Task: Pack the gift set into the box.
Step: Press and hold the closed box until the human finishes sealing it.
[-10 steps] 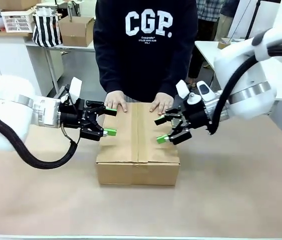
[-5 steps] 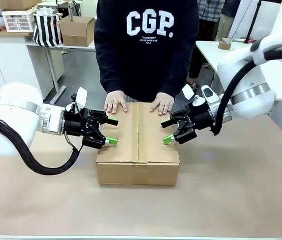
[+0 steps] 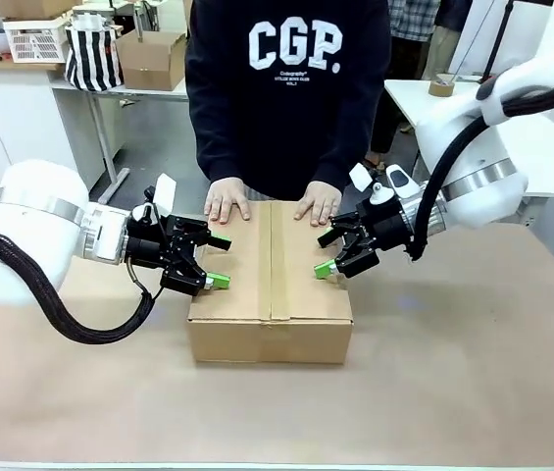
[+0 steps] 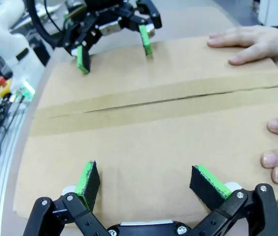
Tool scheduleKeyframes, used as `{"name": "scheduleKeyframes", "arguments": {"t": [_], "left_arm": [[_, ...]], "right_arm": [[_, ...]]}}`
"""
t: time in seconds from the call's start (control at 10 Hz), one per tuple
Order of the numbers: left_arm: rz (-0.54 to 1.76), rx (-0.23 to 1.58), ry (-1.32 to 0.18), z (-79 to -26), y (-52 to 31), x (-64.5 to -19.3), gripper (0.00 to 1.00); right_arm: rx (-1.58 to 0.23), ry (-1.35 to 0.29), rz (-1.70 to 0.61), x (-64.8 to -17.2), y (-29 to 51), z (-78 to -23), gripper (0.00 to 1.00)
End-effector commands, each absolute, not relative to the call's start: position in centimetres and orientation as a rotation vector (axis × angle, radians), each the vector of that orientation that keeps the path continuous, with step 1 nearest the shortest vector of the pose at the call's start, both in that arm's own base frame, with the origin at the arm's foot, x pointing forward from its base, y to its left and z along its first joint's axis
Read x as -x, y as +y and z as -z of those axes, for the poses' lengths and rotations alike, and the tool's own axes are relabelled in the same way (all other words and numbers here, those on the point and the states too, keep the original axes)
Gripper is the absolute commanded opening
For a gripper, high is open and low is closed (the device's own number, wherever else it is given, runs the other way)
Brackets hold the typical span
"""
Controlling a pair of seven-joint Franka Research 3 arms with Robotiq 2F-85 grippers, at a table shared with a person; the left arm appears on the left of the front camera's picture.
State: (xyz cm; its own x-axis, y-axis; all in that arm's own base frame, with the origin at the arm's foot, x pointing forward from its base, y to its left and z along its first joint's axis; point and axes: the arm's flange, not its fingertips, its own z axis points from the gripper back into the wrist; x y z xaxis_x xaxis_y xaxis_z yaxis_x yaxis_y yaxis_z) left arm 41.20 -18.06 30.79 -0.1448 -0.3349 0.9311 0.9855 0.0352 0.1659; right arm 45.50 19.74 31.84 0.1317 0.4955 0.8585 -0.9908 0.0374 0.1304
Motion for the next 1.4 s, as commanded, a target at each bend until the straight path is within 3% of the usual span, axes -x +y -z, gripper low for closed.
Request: {"name": "scheduleKeyframes", "arguments": {"t": [0.0,1.3], "left_arm": [[1.417,0.852,-1.098,-30.49,-18.03,-41.01,1.0],[1.417,0.852,-1.098,-30.49,-18.03,-41.01,1.0]], "right_arm": [[-0.887,-0.734,-1.306,-45.27,19.73,-31.63,1.0],[-0.887,-0.734,-1.306,-45.27,19.73,-31.63,1.0]]}}
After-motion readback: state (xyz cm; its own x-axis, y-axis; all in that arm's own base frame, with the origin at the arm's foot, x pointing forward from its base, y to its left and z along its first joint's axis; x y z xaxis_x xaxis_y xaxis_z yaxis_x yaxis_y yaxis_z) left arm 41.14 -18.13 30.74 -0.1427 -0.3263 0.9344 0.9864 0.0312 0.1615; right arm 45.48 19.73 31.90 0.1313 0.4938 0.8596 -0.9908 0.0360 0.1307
